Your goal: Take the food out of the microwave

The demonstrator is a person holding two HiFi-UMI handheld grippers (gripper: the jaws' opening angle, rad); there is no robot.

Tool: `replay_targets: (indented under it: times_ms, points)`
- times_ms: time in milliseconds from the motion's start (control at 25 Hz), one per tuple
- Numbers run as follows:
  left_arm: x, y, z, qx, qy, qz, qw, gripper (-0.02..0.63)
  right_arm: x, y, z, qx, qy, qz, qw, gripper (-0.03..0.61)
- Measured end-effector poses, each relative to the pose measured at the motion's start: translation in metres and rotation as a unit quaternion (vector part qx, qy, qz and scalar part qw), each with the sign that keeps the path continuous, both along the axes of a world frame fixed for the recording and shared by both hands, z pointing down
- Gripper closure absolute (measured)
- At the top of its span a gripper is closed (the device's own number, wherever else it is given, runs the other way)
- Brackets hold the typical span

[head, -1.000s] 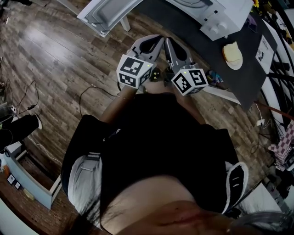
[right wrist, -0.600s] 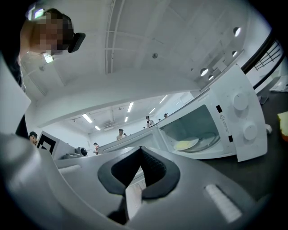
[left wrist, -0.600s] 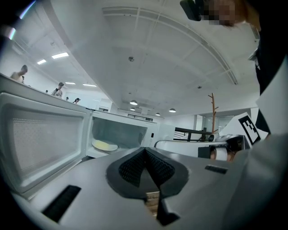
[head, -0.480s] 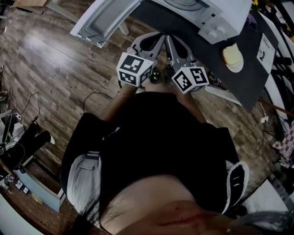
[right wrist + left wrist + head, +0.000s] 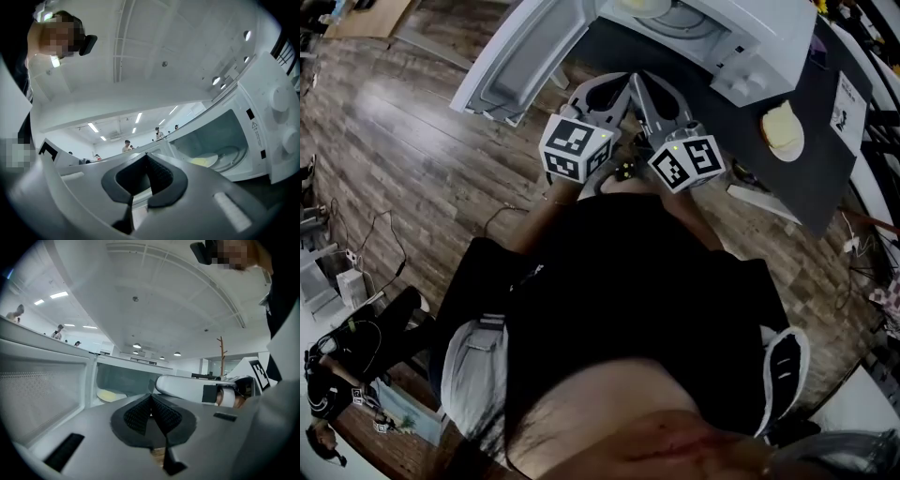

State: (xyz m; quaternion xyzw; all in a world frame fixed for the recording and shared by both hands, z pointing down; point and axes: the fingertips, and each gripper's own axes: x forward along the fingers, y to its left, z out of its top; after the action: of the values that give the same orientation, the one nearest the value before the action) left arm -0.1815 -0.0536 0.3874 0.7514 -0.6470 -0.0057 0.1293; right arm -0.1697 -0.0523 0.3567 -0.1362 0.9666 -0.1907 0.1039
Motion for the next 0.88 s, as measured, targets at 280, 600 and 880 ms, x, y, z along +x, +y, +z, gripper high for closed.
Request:
replay_targets:
  times_ms: [280, 600, 880]
  points:
    - [-0.023, -0.012, -0.007, 0.009, -0.015, 0.0, 0.9999, 0.607, -0.018, -0.018, -0.002, 0.006, 0.009, 0.016, 1.0, 0.578]
    - [-0.027, -0.034, -0.003, 0.012, -0.007, 0.017, 0.9998, 0.607, -0.016, -0.041, 0.01, 0.001, 0.033, 0.049, 0.998, 0.578]
    - [-0.014, -0.056, 0.0, 0.011, -0.014, 0.048, 0.9987, 0.607, -0.004, -0.064, 0.013, -0.006, 0.034, 0.077, 0.996, 0.578]
